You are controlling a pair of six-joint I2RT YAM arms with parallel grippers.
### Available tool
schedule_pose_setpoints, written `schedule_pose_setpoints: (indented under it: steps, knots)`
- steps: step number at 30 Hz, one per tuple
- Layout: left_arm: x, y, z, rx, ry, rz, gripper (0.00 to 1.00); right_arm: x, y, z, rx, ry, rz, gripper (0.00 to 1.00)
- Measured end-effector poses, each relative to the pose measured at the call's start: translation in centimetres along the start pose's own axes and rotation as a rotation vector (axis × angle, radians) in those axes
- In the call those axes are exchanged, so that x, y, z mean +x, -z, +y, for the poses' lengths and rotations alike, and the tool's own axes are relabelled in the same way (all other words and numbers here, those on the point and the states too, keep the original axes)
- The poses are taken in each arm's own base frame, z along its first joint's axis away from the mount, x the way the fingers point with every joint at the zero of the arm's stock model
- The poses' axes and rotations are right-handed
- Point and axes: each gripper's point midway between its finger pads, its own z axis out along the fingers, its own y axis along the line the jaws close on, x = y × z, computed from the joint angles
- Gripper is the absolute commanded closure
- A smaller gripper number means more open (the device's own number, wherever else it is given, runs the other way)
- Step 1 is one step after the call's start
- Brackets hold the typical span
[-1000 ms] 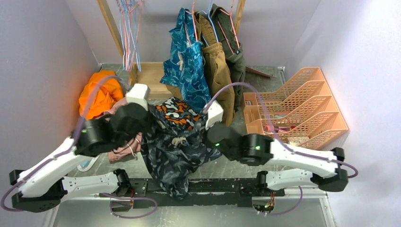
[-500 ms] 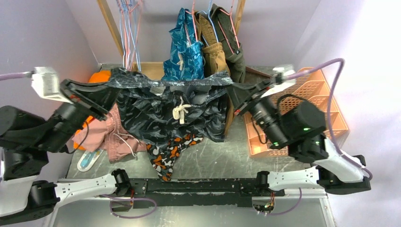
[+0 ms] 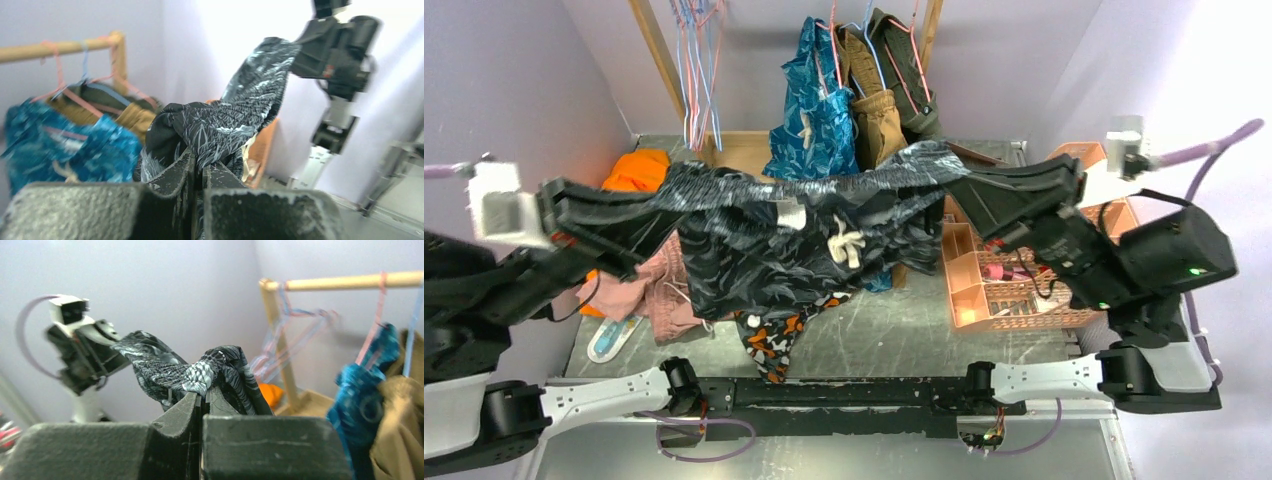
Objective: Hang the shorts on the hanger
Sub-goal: Adjust the shorts at the center of the board.
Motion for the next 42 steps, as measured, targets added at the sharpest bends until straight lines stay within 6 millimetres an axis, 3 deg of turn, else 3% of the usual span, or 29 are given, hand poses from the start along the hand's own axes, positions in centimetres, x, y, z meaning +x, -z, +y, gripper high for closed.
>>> schedule_pose_setpoints:
  steps: [3,5,8,10,15,19,23,27,30,35,39,42]
  knots:
    - [-1.6,1.9,-2.5,0.154,-0.001,-0.07,0.93,-1.7,1.5,1.8,-0.135,-0.026,-0.036,1.0]
    - [-2.0,3.0,-3.6,0.223,-0.004,-0.092,0.93,-1.7,2.0,2.5,-0.185,-0.027,-0.036,1.0]
    - [-1.2,3.1,-4.3,0.268,-0.006,-0.08,0.93,0.0,1.8,2.8,-0.201,-0.009,-0.001,1.0]
    - [0.5,2.6,-4.2,0.264,-0.006,-0.044,0.93,2.1,1.3,2.3,-0.171,0.015,0.039,1.0]
    - [7.4,0.6,-2.3,0.164,-0.008,0.111,0.93,10.0,0.2,-2.5,0.096,0.121,0.187,1.0]
    - [13.7,-0.2,0.4,0.019,-0.011,0.254,0.93,16.4,0.7,-6.7,0.335,0.216,0.322,1.0]
    - [19.1,0.0,3.1,-0.148,0.014,0.38,0.93,20.9,2.8,-10.7,0.53,0.269,0.426,1.0]
    - [24.3,0.8,5.4,-0.302,0.052,0.491,0.93,24.0,5.3,-17.9,0.766,0.243,0.495,1.0]
    - [27.8,1.0,6.5,-0.398,0.083,0.566,0.93,27.6,7.5,-21.4,0.854,0.193,0.58,1.0]
    - [34.4,1.9,9.7,-0.588,0.152,0.708,0.93,33.5,10.6,-23.0,0.884,0.114,0.727,1.0]
    - [39.0,3.9,12.1,-0.699,0.229,0.795,0.93,35.6,11.5,-23.0,0.875,0.054,0.769,1.0]
    - [40.7,4.1,12.8,-0.725,0.278,0.815,0.93,37.0,11.6,-22.6,0.854,0.003,0.779,1.0]
